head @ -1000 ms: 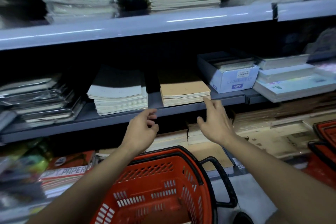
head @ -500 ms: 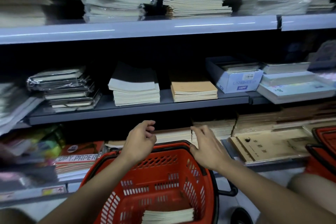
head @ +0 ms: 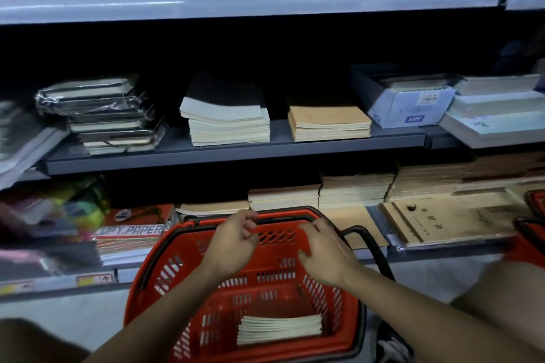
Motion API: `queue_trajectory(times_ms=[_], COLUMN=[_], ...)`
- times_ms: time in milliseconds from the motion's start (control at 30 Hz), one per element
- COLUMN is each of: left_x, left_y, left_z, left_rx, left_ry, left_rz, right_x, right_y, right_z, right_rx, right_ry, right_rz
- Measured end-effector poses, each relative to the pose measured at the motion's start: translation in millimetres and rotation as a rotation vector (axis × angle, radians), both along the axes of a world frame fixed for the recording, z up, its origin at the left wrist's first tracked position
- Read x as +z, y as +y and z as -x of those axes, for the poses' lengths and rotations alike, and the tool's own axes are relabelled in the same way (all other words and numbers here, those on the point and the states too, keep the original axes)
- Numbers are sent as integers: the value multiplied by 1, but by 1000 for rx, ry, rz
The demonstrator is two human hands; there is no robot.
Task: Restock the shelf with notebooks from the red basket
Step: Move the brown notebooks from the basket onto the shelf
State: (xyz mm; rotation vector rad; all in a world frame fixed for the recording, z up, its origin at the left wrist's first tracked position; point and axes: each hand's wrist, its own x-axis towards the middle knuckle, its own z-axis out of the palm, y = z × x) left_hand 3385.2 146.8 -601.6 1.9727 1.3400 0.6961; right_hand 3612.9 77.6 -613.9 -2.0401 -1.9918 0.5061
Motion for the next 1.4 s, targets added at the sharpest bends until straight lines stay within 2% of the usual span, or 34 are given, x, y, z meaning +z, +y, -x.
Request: queue_trajectory(times_ms=[267, 400, 600, 733, 900, 1167, 1400], left_x=[-51, -80, -115, -132, -142, -140, -125], left_y=[12, 12, 2, -3, -5, -11, -17], left_z=[-3, -2, 5, 18, 23, 23, 22], left_rx=[28, 0, -38, 20, 31, 238, 482], left_ry=[92, 246, 439, 477, 537, 430, 140], left_rz=[125, 314, 426, 478, 645, 815, 1124], right_x=[-29, -44, -69, -82, -89, -97, -96], right_y=[22, 20, 9, 3, 4, 13, 13], right_z=[12, 20, 31, 33, 36, 32, 32], right_rx=[7, 22, 35, 39, -18, -169, -231], right_ry=[-37, -93, -250, -348, -327, -202, -98], right_rz=[208, 258, 478, 597, 723, 785, 788])
